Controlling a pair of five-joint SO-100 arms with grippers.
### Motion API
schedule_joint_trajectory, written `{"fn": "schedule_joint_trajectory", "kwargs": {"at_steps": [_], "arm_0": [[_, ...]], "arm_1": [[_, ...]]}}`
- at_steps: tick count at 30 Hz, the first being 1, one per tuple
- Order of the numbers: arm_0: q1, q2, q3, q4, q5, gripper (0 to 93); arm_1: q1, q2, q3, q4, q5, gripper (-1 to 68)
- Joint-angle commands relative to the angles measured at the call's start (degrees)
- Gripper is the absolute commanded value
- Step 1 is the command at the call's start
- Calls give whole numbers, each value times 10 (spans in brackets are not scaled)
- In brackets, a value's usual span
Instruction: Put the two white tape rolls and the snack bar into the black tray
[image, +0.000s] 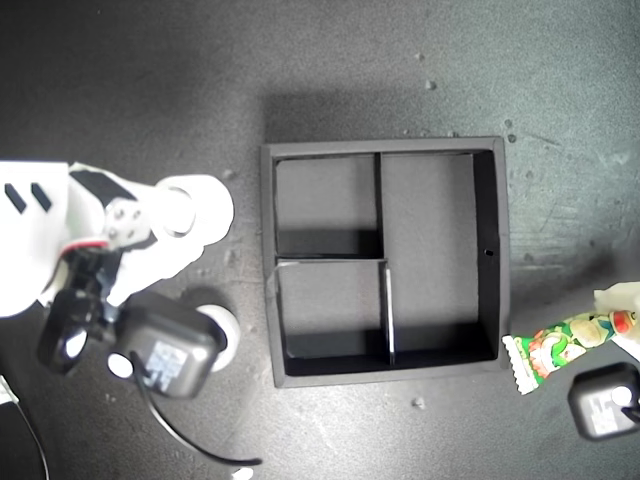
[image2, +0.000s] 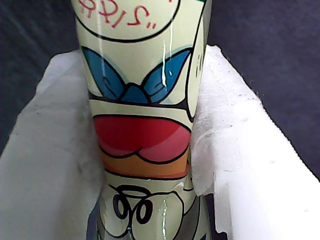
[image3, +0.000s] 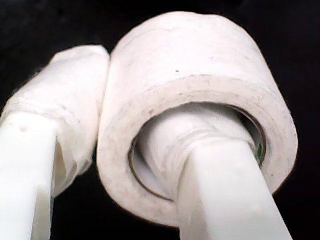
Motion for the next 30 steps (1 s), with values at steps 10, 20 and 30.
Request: {"fn": "schedule_joint_trajectory", "kwargs": {"at_steps": [10, 20, 30], "arm_0": [[51, -91, -141, 27, -11, 1], [103, -236, -279, 32, -53, 0], [126, -392, -454, 107, -59, 0]], "arm_1": [[59, 2, -33, -98, -464, 42], [85, 2, -55, -189, -607, 62], [83, -4, -25, -358, -607, 71]]}}
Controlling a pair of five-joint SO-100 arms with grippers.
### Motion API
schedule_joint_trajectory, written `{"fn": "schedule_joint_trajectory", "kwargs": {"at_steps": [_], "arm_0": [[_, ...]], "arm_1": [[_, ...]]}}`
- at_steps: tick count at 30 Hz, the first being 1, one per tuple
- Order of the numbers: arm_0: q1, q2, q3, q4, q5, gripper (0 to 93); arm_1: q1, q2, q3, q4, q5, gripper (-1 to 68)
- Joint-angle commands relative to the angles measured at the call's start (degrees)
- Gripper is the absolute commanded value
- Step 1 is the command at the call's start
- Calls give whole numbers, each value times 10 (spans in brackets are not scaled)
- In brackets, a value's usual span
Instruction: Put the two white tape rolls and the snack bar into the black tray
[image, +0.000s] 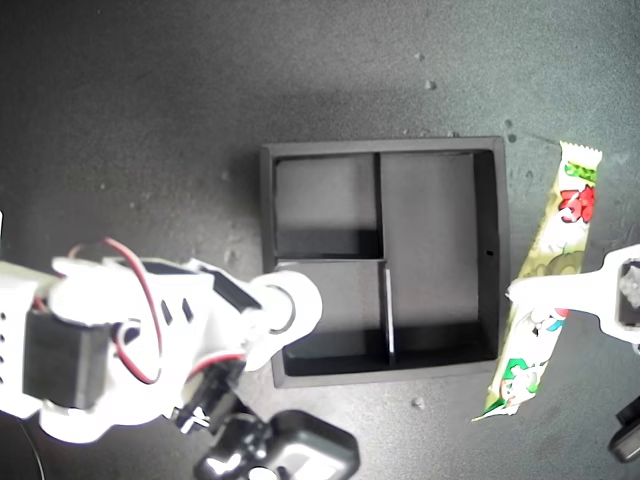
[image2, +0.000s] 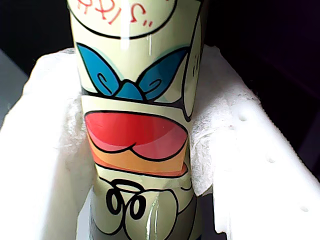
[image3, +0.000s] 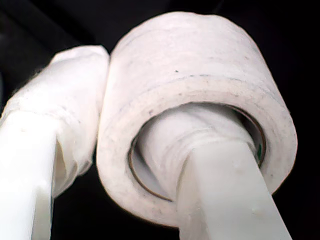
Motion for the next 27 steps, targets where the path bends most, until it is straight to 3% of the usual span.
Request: {"fn": "schedule_joint_trajectory", "kwargs": {"at_steps": [1, 6, 18, 21, 24, 27], "arm_0": [[10, -47, -102, 36, 1, 0], [11, -112, -171, 69, -4, 0], [29, -207, -306, 122, -13, 0], [33, -290, -450, 190, -12, 0], [37, -476, -801, 326, -17, 0], [35, -485, -802, 339, -26, 0]], "arm_1": [[-7, -3, 4, -66, 4, 71], [-29, -56, -1, -126, 18, 72], [-56, -176, -65, -134, 35, 62], [-56, -176, -61, -134, 38, 60], [-54, -176, -58, -133, 40, 58], [-52, -176, -57, -132, 40, 57]]}}
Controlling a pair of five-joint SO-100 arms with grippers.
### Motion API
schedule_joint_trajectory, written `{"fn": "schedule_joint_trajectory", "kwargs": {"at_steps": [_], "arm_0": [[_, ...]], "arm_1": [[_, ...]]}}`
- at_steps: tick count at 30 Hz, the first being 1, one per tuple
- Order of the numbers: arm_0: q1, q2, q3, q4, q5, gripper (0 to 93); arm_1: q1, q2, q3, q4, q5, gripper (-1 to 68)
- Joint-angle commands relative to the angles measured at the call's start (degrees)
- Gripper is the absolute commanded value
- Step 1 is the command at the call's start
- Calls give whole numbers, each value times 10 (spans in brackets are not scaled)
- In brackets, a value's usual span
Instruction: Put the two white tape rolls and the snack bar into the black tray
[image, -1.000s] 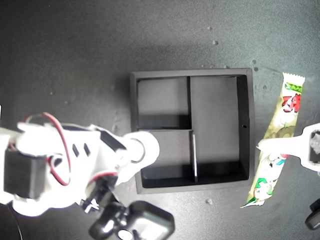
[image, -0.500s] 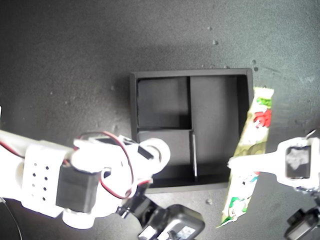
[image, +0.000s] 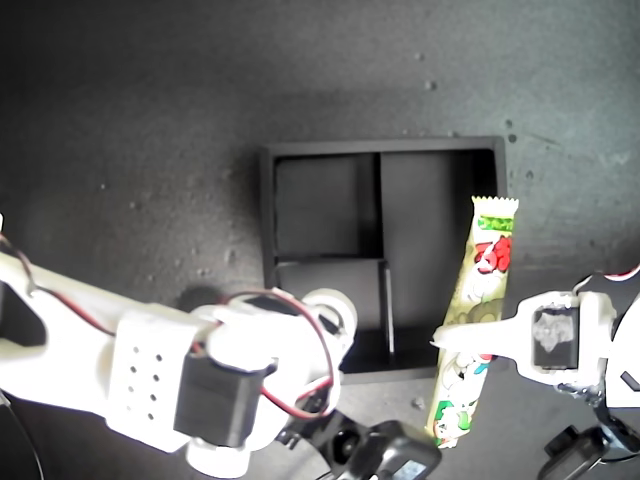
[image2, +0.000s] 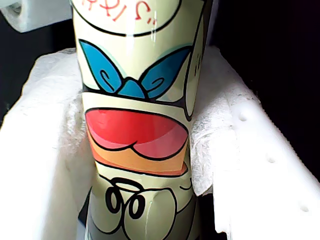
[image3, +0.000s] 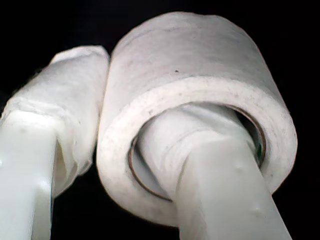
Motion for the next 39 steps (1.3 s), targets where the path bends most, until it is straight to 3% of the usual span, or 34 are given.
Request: {"fn": "schedule_joint_trajectory", "kwargs": {"at_steps": [1, 12, 17, 23, 39], "arm_0": [[9, -29, -149, 33, -5, 0], [5, -15, -103, 34, -19, 2], [15, -1, -89, 34, -33, 88], [23, 21, -64, 35, -44, 119], [23, 96, 21, 35, -42, 134]], "arm_1": [[2, 4, -14, -11, 7, 57], [3, 4, -15, -7, 8, 66], [1, 4, -12, -2, 11, 143], [1, 4, -16, 25, 11, 229], [17, 12, -25, 83, 13, 221]]}}
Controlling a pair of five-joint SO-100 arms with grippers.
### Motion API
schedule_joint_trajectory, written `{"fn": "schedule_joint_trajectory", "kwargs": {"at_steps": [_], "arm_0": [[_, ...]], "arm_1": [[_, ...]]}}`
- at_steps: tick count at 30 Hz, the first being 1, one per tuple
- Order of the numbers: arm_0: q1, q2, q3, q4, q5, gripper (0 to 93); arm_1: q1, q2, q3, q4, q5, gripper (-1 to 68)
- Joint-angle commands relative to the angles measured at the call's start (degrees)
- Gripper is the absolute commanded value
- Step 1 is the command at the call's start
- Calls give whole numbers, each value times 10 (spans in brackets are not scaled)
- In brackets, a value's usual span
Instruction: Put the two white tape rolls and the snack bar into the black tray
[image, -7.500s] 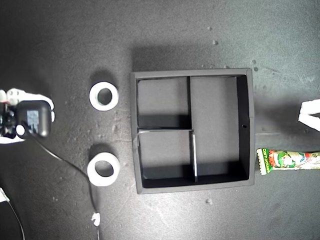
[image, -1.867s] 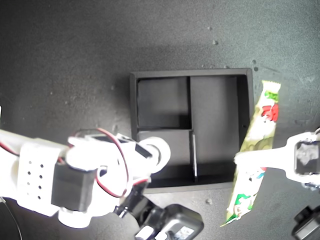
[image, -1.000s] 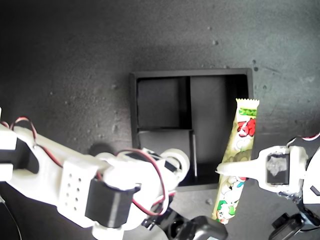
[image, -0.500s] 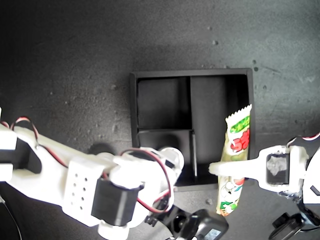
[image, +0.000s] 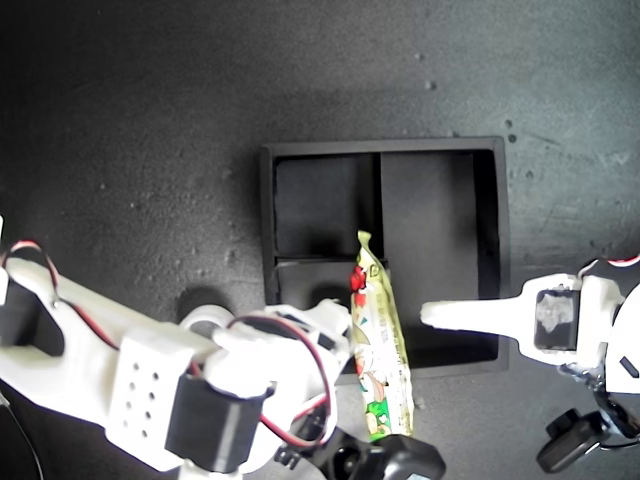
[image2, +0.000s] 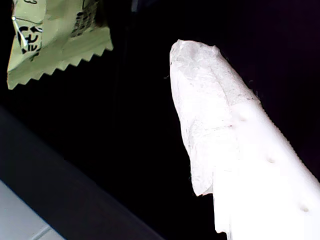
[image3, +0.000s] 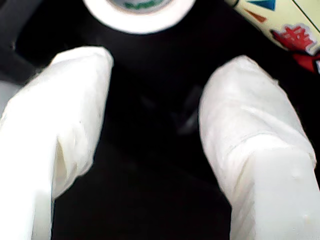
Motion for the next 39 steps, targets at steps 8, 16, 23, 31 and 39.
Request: {"fn": "schedule_joint_trajectory", "kwargs": {"at_steps": [8, 16, 23, 31, 39], "arm_0": [[2, 28, -18, 11, 5, 136], [-15, 78, 38, 11, 13, 141], [-20, 104, 68, 11, 9, 141], [-29, 178, 144, 11, 8, 141], [-31, 236, 192, 11, 11, 138]], "arm_1": [[-7, 13, -57, 17, -2, 198], [-19, -11, -114, 21, -40, 215], [-38, -98, -186, 37, -49, 217], [-50, -236, -364, 126, -70, 226], [-41, -286, -407, 140, -75, 231]]}}
